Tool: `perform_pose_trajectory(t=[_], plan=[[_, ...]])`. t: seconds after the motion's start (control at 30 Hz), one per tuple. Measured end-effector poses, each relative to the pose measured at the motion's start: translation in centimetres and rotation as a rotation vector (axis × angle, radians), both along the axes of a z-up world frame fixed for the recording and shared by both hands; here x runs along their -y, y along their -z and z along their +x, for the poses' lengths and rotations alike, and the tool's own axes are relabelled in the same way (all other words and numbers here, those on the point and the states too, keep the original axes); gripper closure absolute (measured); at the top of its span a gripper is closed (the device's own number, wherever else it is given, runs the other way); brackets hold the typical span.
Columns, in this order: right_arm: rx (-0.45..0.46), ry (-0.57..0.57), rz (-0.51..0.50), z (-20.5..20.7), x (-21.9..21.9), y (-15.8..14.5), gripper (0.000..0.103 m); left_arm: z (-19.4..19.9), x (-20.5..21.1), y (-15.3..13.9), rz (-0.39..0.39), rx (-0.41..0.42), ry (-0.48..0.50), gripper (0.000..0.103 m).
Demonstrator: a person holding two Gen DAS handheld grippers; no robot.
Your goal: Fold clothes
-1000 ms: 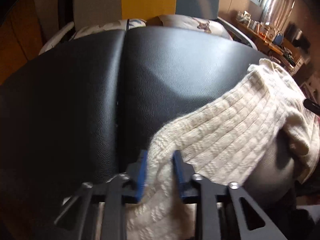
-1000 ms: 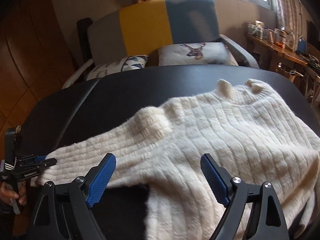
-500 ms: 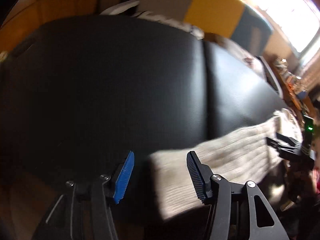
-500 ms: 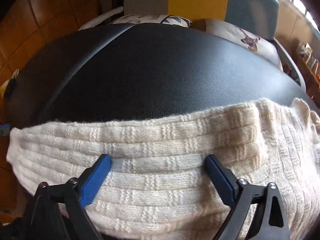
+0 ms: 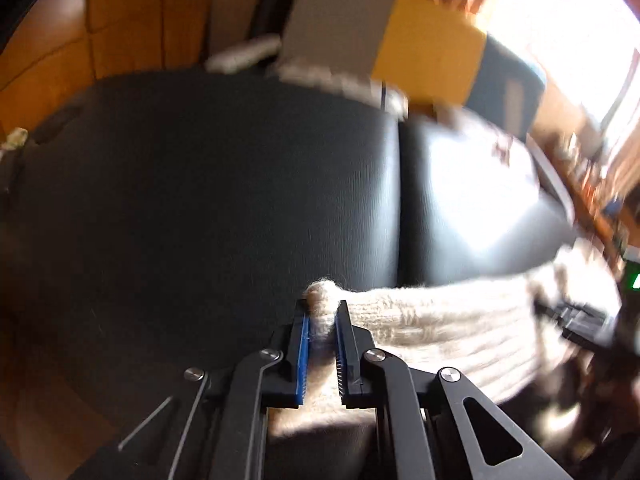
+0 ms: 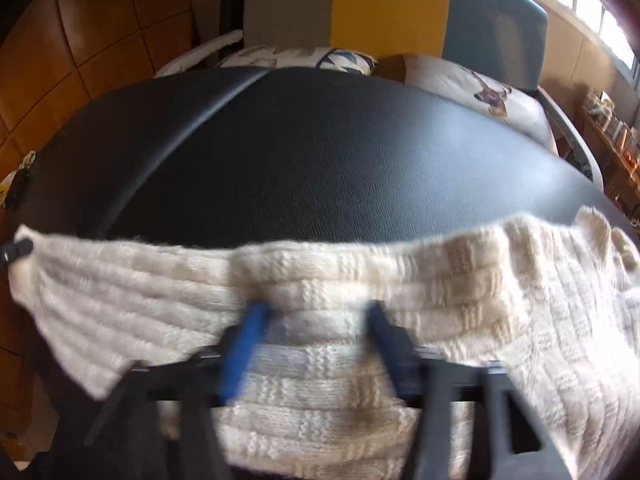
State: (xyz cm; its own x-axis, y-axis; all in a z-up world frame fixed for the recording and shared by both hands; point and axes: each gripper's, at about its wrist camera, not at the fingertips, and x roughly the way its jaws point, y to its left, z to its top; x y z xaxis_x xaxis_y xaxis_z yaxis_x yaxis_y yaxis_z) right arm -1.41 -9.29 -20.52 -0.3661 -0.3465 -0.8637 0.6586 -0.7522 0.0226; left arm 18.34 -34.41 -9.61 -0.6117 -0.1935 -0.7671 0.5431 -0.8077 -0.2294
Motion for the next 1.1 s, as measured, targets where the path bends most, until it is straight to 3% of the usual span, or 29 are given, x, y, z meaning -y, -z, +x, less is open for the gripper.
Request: perform_pose_trajectory(t=[0.13, 0.23, 0.33, 0.43, 0.57, 0.63, 0.7, 0.83, 0.93, 1.1], plan=[[0.069, 0.011, -0.039, -0.9, 2.0, 0.5, 0.086, -1.4, 2.3, -2.7, -0.109, -0.025, -0.038, 0.092], [0.029, 0.031, -0.055, -0.7, 3.4, 0.9, 0.086, -3.7, 4.0, -0.3, -0.163, 0.094, -0.071, 0.091], [0.043, 0.031, -0.071, -1.4, 4.0, 0.9, 0.083, -4.8, 6.8, 3.9, -0.115, 0.259, -0.1, 0.089], [0.075, 0.022, -0.096, -1.8, 3.6, 0.4, 0.077, -4.0, 7.0, 3.8, -0.112, 0.228, -0.127, 0.082], [0.143, 0.049, -0.23, -1.6, -0.1, -1.2, 0.074, -2.8, 7.3, 1.0, -0.092, 0.154, -0.153, 0.082], [0.14, 0.074, -0.3, -0.9, -3.3, -2.4, 0.074, -2.6, 6.8, -0.7, -0.086, 0.112, -0.152, 0.074], [0.132, 0.115, -0.35, -0.4, -7.2, -3.3, 0.074, -2.7, 5.5, -1.7, -0.032, 0.056, -0.107, 0.067], [0.093, 0.225, -0.372, 0.5, -15.0, -4.8, 0.073, -4.9, 0.2, -2.1, 0.009, 0.028, 0.032, 0.067], [0.06, 0.313, -0.351, 0.9, -20.4, -5.6, 0.073, -7.8, -4.1, -1.2, 0.045, 0.041, 0.157, 0.067], [0.04, 0.419, -0.311, 0.6, -25.7, -5.8, 0.073, -12.1, -10.1, 0.0, 0.026, 0.117, 0.295, 0.067]])
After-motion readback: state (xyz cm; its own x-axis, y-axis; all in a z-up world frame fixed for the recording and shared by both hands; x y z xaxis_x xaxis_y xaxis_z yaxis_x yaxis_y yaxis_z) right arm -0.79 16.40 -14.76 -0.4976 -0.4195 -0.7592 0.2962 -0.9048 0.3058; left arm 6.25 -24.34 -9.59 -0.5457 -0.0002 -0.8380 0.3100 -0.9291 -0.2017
